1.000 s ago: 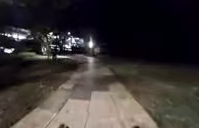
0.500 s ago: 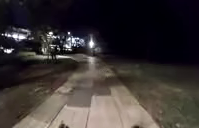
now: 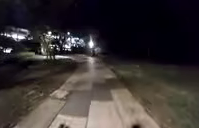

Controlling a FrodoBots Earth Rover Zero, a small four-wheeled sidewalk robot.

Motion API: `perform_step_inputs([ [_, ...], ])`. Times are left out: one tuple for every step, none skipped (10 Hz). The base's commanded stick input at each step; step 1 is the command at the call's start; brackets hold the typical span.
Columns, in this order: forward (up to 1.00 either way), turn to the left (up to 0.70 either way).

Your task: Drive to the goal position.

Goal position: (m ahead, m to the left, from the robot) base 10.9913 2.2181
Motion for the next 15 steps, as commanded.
perform_step_inputs([
  [0.45,0.00],
  [0.45,0.27],
  [0.45,0.27],
  [0.45,0.27],
  [0.45,0.27],
  [0.45,0.27],
  [0.45,0.27],
  [0.45,0.27],
  [0.45,0.27],
  [0.45,0.27],
  [0.45,0.27],
  [0.45,0.27],
  [0.45,0.10],
  [0.45,0.01],
  [0.45,0.00],
])
